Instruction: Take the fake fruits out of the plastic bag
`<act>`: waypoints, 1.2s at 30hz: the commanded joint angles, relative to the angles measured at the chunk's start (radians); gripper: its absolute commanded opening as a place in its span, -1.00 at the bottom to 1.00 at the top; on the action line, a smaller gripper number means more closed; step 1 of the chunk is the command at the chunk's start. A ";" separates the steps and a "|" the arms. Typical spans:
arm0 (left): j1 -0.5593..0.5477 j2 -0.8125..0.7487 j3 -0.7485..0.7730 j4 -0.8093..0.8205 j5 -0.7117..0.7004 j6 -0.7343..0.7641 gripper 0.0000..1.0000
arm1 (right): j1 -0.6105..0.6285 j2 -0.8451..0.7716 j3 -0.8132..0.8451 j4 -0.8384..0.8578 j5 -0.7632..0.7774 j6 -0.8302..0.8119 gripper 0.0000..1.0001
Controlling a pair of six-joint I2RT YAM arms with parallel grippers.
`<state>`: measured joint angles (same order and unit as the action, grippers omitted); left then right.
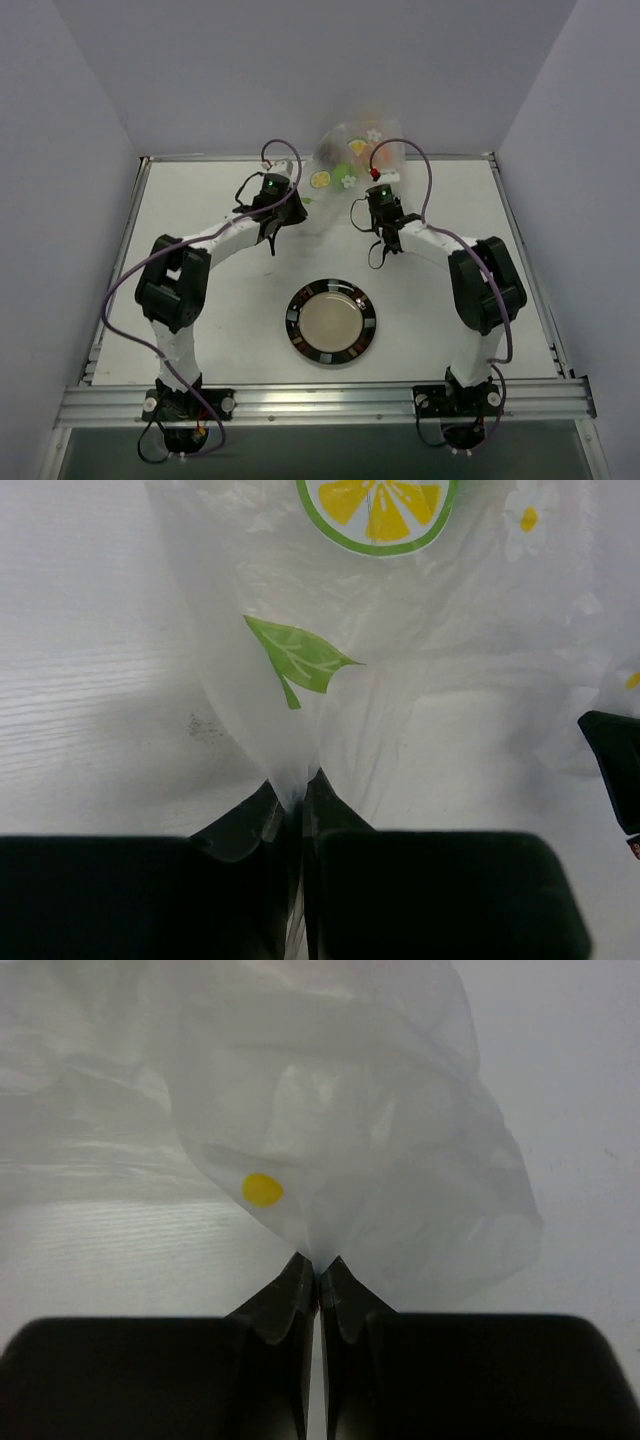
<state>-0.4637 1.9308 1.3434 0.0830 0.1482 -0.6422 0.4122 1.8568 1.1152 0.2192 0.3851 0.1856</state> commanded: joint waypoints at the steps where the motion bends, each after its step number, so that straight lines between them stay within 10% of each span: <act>1: 0.003 -0.209 0.023 -0.009 -0.128 0.055 -0.94 | 0.077 -0.164 0.115 0.068 -0.029 -0.078 -1.00; 14: 0.123 -0.380 0.155 -0.178 -0.217 0.154 -0.95 | -0.021 -0.078 0.713 -0.145 -0.245 -0.109 -1.00; 26: 0.132 -0.374 0.005 -0.131 -0.229 0.125 -0.95 | -0.062 0.039 0.571 -0.066 -0.271 -0.104 -1.00; 36: 0.126 -0.429 0.146 -0.172 -0.245 0.150 -0.95 | -0.087 0.044 0.851 -0.084 -0.367 -0.069 -1.00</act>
<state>-0.3408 1.5845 1.4239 -0.0986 -0.0620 -0.5076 0.3328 1.9724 1.8725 0.0723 0.0395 0.1047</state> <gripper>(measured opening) 0.028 0.002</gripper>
